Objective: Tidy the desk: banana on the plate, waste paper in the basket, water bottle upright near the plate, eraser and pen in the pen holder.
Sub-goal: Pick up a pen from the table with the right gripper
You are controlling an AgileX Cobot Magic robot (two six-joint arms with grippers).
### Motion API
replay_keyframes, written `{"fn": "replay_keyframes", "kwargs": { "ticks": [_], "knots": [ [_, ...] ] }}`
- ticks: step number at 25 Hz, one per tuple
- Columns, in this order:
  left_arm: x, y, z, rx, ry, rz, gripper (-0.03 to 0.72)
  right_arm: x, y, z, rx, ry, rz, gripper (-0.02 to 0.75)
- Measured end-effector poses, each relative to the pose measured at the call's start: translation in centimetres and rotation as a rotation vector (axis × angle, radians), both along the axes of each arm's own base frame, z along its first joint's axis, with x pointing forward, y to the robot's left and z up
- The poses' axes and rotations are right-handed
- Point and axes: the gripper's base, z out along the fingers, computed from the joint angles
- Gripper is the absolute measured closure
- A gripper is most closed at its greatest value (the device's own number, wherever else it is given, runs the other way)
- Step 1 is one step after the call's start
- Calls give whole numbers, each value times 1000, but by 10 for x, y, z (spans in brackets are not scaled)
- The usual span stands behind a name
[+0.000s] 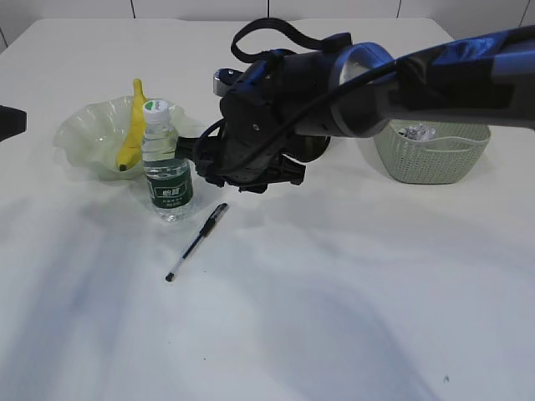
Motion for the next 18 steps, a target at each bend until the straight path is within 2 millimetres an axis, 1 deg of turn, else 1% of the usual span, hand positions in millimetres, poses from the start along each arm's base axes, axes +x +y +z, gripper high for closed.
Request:
{"fn": "replay_keyframes", "kwargs": {
  "ticks": [7, 13, 18],
  "knots": [
    [0, 0, 0, 0, 0, 0, 193, 5, 12, -10, -26, 30, 16, 496],
    [0, 0, 0, 1, 0, 1, 193, 10, 17, -17, -29, 55, 11, 496],
    [0, 0, 0, 1, 0, 1, 193, 12, 20, -28, -25, 81, 4, 496]
  ]
}}
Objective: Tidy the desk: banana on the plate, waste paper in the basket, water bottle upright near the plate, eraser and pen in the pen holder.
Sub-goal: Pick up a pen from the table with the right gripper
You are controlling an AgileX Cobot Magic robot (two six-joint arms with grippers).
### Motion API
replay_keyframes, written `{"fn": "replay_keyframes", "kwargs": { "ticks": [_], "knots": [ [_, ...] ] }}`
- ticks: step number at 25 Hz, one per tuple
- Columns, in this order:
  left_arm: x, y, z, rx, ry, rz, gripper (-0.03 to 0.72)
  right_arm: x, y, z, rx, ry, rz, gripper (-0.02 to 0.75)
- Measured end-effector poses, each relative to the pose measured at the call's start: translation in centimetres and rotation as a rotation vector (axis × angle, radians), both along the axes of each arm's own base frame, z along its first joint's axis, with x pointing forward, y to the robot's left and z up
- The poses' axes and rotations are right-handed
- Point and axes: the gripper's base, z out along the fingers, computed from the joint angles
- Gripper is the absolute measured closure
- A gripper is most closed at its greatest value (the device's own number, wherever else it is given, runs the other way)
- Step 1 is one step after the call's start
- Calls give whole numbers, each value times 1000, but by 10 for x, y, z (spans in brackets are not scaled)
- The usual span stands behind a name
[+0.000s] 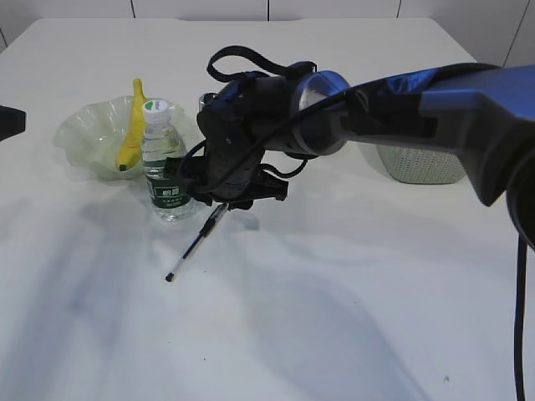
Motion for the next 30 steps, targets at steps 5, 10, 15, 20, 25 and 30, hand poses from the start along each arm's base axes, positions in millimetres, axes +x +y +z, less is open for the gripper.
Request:
{"fn": "replay_keyframes", "kwargs": {
  "ticks": [5, 10, 15, 20, 25, 30],
  "knots": [
    [0, 0, 0, 0, 0, 0, 193, 1, 1, -8, -7, 14, -2, 496],
    [0, 0, 0, 0, 0, 0, 192, 7, 6, -11, 7, 9, -6, 496],
    [0, 0, 0, 0, 0, 0, 192, 12, 11, -13, 22, 9, -13, 496],
    [0, 0, 0, 1, 0, 2, 192, 12, 12, -17, 18, 16, -14, 496],
    [0, 0, 0, 1, 0, 2, 193, 12, 12, -24, 16, 35, -19, 496],
    [0, 0, 0, 1, 0, 2, 193, 12, 13, -27, 14, 39, -20, 496]
  ]
}}
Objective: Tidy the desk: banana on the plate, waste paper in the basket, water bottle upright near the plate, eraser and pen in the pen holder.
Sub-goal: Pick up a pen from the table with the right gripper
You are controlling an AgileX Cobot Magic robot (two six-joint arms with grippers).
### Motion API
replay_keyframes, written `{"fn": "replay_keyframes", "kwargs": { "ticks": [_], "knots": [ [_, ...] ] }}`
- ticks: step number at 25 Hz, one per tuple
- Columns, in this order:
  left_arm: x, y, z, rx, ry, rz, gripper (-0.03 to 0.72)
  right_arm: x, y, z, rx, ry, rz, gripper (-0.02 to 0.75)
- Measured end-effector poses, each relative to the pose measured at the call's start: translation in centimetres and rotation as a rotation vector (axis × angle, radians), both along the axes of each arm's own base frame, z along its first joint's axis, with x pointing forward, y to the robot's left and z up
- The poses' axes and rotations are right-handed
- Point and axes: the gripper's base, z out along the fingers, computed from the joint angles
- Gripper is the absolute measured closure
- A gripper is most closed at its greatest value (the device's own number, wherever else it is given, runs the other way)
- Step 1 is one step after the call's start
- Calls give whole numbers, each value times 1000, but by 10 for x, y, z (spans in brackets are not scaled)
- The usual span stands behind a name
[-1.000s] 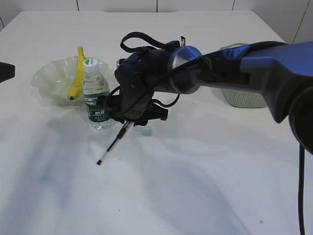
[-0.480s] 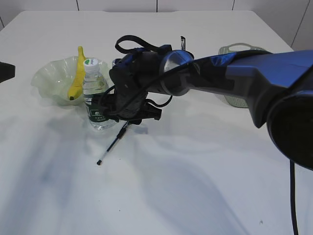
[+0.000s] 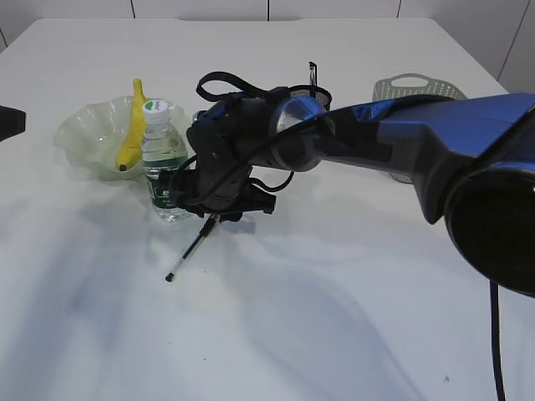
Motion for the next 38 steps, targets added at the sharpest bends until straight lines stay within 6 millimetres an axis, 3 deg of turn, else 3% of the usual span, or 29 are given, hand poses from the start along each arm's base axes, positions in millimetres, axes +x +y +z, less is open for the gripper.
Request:
{"fn": "replay_keyframes", "kwargs": {
  "ticks": [7, 21, 38],
  "knots": [
    [0, 0, 0, 0, 0, 0, 192, -1, 2, -13, 2, 36, -2, 496],
    [0, 0, 0, 0, 0, 0, 193, -2, -4, -15, -79, 48, 20, 496],
    [0, 0, 0, 0, 0, 0, 192, -5, -3, -15, -53, 84, -18, 496]
  ]
}}
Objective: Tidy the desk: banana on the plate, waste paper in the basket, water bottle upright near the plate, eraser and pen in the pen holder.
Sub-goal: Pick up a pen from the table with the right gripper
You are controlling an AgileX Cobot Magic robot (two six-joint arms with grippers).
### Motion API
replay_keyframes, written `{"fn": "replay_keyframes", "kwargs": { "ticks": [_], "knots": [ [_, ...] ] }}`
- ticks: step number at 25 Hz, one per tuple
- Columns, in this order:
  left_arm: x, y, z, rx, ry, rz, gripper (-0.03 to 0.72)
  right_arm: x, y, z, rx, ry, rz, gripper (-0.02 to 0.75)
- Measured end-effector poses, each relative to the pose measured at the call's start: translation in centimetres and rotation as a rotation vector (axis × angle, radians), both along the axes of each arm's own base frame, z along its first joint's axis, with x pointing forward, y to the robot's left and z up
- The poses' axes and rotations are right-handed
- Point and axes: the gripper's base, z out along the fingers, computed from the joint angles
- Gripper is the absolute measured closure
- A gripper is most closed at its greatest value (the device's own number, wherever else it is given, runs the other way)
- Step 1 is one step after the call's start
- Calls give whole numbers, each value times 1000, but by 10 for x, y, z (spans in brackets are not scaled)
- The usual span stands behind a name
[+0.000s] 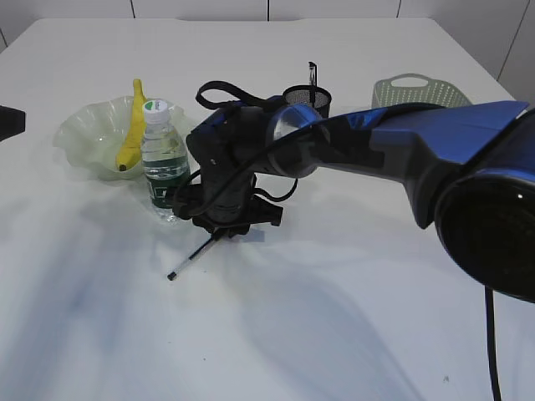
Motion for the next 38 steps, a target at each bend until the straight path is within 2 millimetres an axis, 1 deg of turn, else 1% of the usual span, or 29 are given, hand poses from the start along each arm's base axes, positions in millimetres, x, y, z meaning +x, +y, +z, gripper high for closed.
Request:
{"fn": "replay_keyframes", "kwargs": {
  "ticks": [15, 22, 25, 31, 38],
  "knots": [
    [0, 0, 0, 0, 0, 0, 192, -10, -1, 1, 3, 127, -51, 496],
    [0, 0, 0, 0, 0, 0, 193, -16, -8, 3, -70, 197, -66, 496],
    [0, 0, 0, 0, 0, 0, 193, -15, -12, 8, -104, 221, -78, 496],
    [0, 0, 0, -5, 0, 3, 193, -7, -21, 22, -126, 233, -111, 496],
    [0, 0, 0, -10, -1, 6, 193, -6, -22, 21, -124, 249, -121, 496]
  ]
}}
